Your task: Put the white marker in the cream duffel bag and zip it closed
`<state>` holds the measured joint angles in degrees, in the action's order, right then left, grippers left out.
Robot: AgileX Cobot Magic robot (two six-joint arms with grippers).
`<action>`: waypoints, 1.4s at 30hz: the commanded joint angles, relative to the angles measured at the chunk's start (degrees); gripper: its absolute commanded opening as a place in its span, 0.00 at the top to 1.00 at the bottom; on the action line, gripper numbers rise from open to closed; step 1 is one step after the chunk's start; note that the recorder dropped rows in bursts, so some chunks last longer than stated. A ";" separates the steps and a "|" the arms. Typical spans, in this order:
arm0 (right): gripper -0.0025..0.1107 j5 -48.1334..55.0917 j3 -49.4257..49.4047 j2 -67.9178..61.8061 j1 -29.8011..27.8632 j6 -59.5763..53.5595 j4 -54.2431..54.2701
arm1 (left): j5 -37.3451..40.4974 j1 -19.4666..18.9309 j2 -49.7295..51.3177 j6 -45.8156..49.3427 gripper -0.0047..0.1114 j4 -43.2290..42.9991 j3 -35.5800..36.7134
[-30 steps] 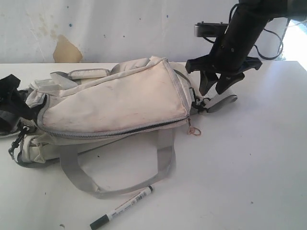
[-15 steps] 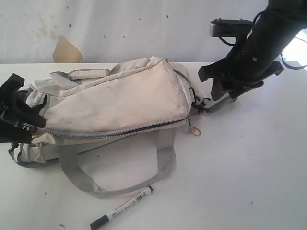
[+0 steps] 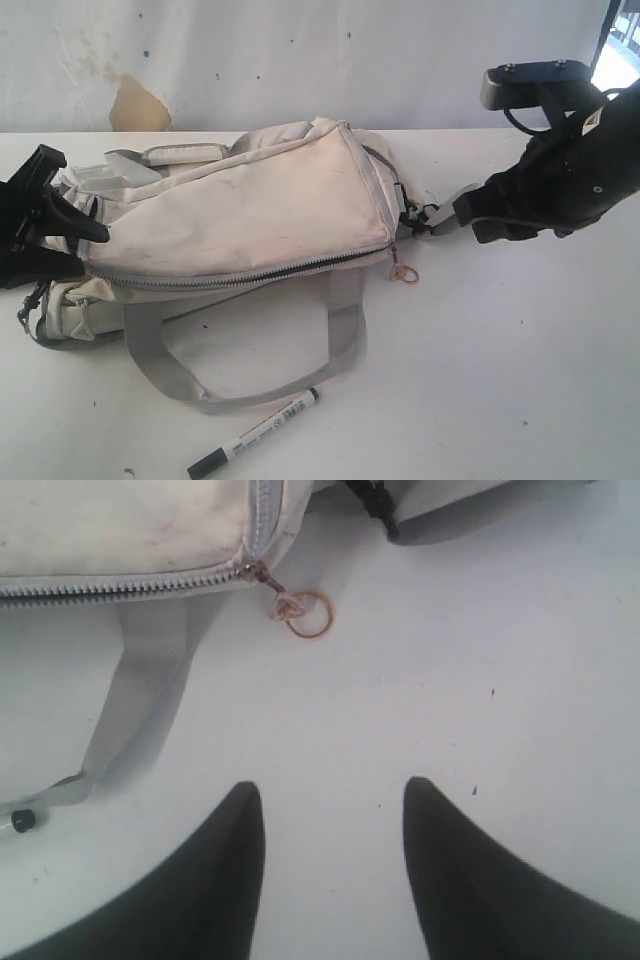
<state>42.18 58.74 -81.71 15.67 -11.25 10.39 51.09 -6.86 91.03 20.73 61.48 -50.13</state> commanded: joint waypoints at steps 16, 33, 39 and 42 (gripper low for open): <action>0.61 -2.37 -1.49 0.95 -0.13 -0.70 0.17 | -0.33 0.30 -0.12 -1.99 0.55 -1.52 0.38; 0.61 -2.96 -1.49 0.95 -0.13 -0.70 0.17 | 1.35 0.30 3.68 2.34 0.69 8.62 0.38; 0.61 -2.96 -1.49 0.95 -0.13 -0.70 0.17 | 4.86 0.30 3.68 2.75 0.69 10.78 0.38; 0.61 -3.10 -1.49 0.95 -0.13 -0.70 0.17 | 7.47 0.30 3.68 5.21 0.69 11.08 0.38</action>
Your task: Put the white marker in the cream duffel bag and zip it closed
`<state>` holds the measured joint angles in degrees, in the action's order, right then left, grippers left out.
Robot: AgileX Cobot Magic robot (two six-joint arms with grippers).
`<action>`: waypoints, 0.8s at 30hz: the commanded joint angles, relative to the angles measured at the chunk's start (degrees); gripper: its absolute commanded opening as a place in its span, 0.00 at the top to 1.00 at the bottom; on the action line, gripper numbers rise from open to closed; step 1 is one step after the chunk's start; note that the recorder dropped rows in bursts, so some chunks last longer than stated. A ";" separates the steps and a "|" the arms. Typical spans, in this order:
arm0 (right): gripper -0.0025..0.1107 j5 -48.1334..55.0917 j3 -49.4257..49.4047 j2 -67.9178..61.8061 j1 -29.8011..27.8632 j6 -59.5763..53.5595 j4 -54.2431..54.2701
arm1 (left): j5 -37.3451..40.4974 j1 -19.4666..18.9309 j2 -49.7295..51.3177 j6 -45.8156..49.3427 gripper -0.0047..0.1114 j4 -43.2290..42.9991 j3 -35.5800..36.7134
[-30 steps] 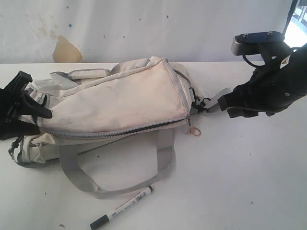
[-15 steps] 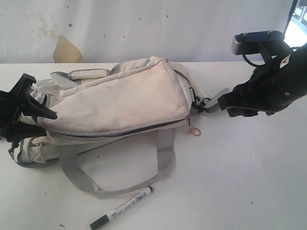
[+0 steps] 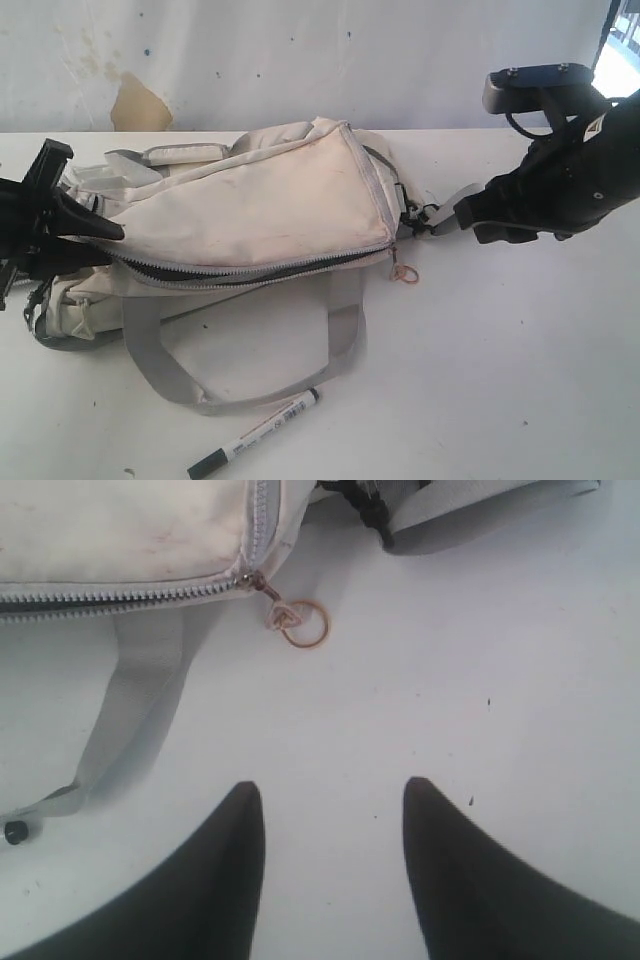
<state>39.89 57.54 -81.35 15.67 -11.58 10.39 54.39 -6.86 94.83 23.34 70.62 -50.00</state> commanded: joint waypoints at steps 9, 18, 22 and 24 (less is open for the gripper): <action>0.61 -0.74 -0.28 0.59 -0.13 -0.36 0.17 | -1.86 0.30 -0.12 2.59 0.56 0.83 0.26; 0.61 0.37 -0.28 0.59 -0.13 -2.39 0.54 | -3.27 0.30 4.19 0.79 0.87 1.88 0.26; 0.61 1.37 -0.28 0.59 -0.13 -6.92 2.86 | -0.75 0.30 4.59 5.16 0.96 10.76 0.26; 0.61 1.98 -0.28 0.59 -0.13 -10.82 5.66 | 2.32 0.30 4.59 8.69 0.96 17.86 0.26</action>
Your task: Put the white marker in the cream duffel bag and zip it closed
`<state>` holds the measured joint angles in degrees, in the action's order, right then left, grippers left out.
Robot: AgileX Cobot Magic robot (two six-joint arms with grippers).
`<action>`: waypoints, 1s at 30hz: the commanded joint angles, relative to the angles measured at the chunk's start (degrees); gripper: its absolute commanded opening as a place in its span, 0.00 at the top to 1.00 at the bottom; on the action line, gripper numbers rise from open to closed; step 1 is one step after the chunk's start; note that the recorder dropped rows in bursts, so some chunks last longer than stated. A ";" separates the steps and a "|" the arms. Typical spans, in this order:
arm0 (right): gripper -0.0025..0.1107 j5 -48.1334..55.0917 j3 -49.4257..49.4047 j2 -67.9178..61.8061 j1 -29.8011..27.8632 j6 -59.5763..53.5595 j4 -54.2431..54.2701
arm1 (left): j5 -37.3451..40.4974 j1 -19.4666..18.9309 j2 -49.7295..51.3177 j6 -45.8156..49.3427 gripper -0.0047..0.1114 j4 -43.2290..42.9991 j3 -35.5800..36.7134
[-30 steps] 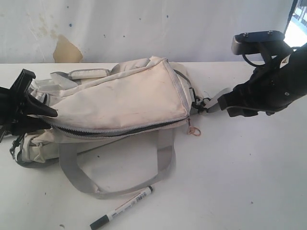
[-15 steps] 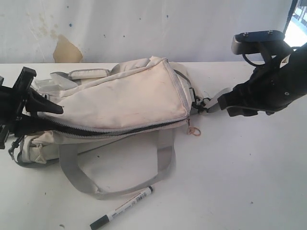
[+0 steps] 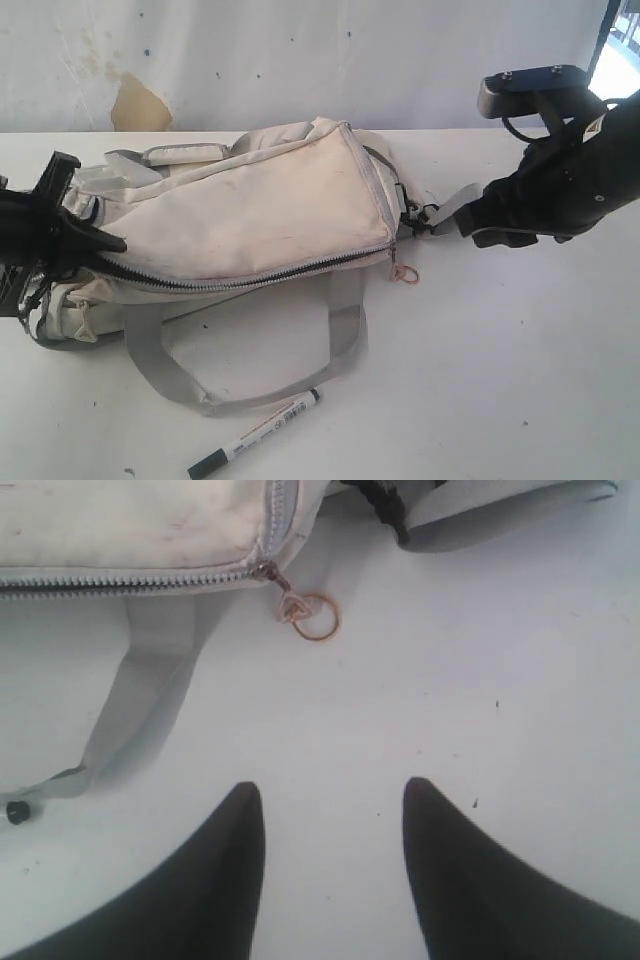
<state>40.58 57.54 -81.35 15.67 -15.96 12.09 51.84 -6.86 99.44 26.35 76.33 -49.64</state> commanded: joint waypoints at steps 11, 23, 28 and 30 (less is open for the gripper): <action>0.61 12.43 -0.28 -0.92 -0.13 -40.09 30.42 | 8.72 0.30 -0.02 9.49 0.96 23.62 -2.51; 0.60 16.56 -0.28 -9.33 8.09 -51.79 37.13 | 10.96 0.30 -0.02 9.00 0.96 23.62 -11.37; 0.54 12.61 -0.28 -13.52 14.25 -51.79 37.13 | 10.96 0.30 -0.02 9.00 0.96 23.62 -13.80; 0.53 11.24 -0.28 -15.32 16.53 -52.29 37.02 | 10.85 0.30 -0.02 9.00 0.96 23.62 -14.30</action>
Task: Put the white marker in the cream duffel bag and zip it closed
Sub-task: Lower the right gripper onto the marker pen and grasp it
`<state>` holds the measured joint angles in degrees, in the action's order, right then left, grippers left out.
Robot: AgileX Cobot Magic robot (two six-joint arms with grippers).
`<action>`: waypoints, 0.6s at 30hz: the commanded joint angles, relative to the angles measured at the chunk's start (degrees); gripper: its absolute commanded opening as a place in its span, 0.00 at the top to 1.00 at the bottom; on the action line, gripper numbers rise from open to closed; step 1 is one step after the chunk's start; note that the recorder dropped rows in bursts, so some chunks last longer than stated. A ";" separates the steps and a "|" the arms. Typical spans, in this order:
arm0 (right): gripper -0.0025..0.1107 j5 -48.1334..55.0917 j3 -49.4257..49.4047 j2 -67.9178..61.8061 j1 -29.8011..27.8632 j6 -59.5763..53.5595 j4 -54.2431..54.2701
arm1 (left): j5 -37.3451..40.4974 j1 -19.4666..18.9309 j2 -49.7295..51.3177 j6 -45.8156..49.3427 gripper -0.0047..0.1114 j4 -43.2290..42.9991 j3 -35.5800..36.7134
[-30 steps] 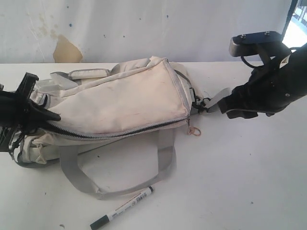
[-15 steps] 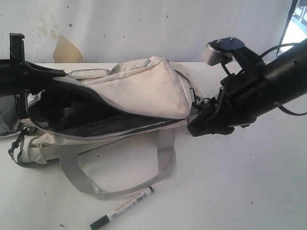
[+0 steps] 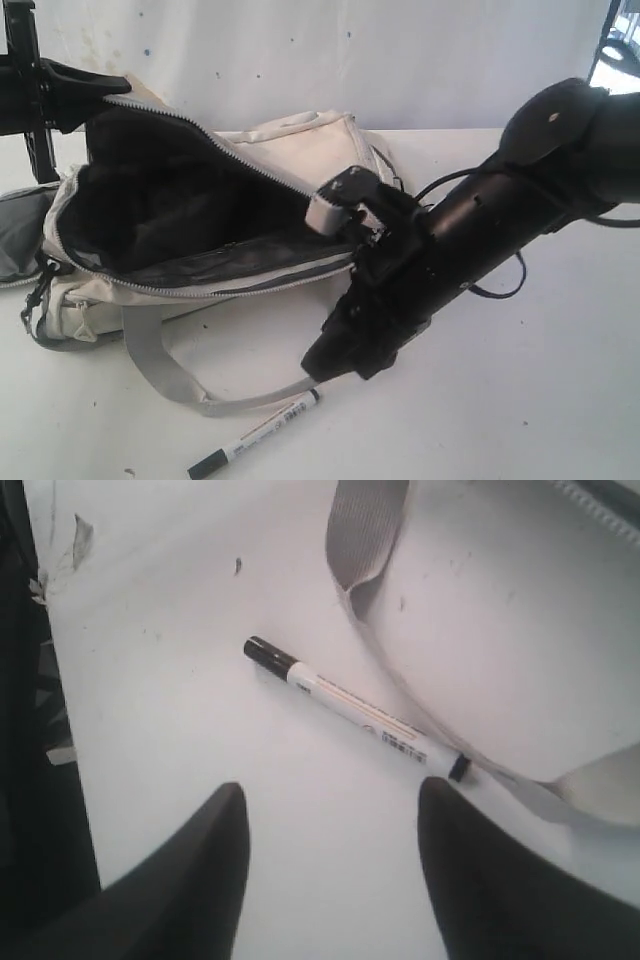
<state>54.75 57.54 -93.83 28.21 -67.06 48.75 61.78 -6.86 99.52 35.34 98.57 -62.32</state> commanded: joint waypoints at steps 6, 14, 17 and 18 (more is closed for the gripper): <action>0.54 -4.17 -0.28 -6.98 10.26 -14.72 0.36 | 0.54 0.30 -0.10 0.88 0.96 1.38 -1.79; 0.54 -11.84 -0.28 -10.43 16.13 -20.33 0.47 | 0.54 0.30 -0.10 1.13 0.96 1.38 -1.79; 0.54 -15.31 -0.28 -11.61 17.52 -20.33 0.47 | 0.54 0.30 -0.10 1.13 0.96 1.38 -1.79; 0.54 -17.01 -0.28 -11.93 17.79 -20.33 0.47 | 0.54 0.30 -0.10 1.13 0.96 1.38 -1.79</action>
<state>41.77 57.54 -104.98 44.94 -86.54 48.86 61.68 -6.86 99.52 35.93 98.57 -63.67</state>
